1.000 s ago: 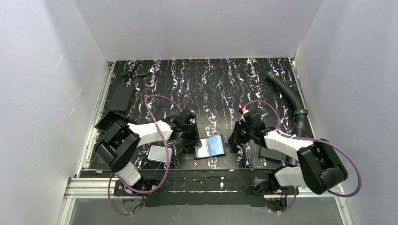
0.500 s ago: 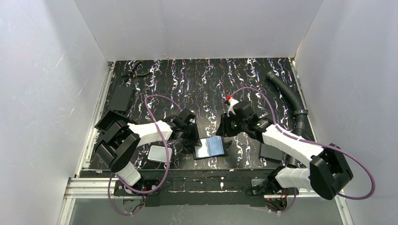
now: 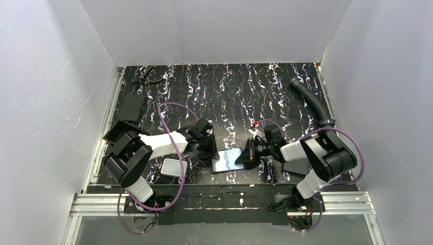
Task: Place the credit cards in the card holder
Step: Turn over the card slot in the card holder.
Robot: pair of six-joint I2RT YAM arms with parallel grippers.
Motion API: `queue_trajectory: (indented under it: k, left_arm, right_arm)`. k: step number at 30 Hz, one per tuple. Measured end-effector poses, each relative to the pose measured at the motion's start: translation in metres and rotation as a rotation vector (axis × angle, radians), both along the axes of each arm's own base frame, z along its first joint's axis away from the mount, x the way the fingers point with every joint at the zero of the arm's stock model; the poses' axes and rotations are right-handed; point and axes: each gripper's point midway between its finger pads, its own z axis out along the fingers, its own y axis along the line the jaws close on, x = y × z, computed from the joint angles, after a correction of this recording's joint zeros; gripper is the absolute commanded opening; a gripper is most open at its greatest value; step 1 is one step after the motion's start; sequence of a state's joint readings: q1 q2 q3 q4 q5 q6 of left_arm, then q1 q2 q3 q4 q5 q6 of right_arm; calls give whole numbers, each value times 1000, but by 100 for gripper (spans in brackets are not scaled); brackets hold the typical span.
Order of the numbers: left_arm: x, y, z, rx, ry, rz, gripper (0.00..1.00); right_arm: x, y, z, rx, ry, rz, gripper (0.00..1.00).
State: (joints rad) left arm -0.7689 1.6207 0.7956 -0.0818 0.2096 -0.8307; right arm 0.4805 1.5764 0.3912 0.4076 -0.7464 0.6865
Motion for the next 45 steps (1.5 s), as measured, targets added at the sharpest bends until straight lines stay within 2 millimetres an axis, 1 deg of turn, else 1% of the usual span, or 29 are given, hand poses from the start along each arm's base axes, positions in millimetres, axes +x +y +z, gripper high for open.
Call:
queue_trajectory:
  k: [4,7,10,14,15,16,17,19,22,24,27,30,33,34,35,37,39,40,42,45]
  left_arm:
    - [-1,0,-1,-1,-3,-13,13]
    - [-1,-1,0,-2,-7,-27,19]
    - [-1,0,3,8,-18,-54,26]
    - [-5,7,11,52,-19,-117,32]
    - [-5,7,14,58,-18,-135,32]
    - [-1,1,28,42,-34,-167,33]
    - [-1,0,29,39,-35,-168,33]
    - [-1,-5,38,18,-43,-180,33]
    - [-1,-14,53,-32,-55,-191,34]
    - [-2,-17,59,-57,-56,-194,35]
    - [-5,-21,66,-88,-50,-197,37]
    - [-7,-25,75,-119,-53,-195,40]
    - [-8,-26,90,-153,-79,-193,50]
    - [-8,-26,97,-164,-94,-192,53]
    - [-8,-24,106,-176,-115,-191,54]
    - [-10,-21,121,-196,-151,-191,54]
    - [-11,-18,133,-210,-176,-187,54]
    - [-12,-16,138,-215,-188,-184,54]
    - [-13,-14,144,-219,-201,-174,54]
    - [-12,-10,150,-221,-219,-154,54]
  right_arm:
    - [0,0,-2,59,-3,19,2]
    - [1,0,-1,61,-14,21,3]
    - [3,-2,1,25,-45,15,6]
    - [9,-7,7,-57,-89,1,13]
    - [11,-6,10,-75,-98,2,14]
    - [20,-2,21,-100,-133,7,17]
    - [21,-1,22,-100,-136,8,18]
    - [22,2,28,-108,-143,17,19]
    - [25,9,44,-97,-175,27,21]
    - [26,12,50,-87,-192,34,21]
    - [23,16,52,-88,-193,50,23]
    - [17,17,49,-101,-183,61,28]
    - [14,15,46,-125,-177,62,31]
    - [14,13,45,-141,-177,58,31]
    - [14,11,45,-151,-180,54,31]
    - [14,11,45,-155,-184,54,29]
    - [12,15,47,-147,-189,61,27]
    - [10,20,48,-136,-193,71,24]
    - [2,35,51,-101,-205,107,20]
    - [-12,56,45,-73,-191,158,12]
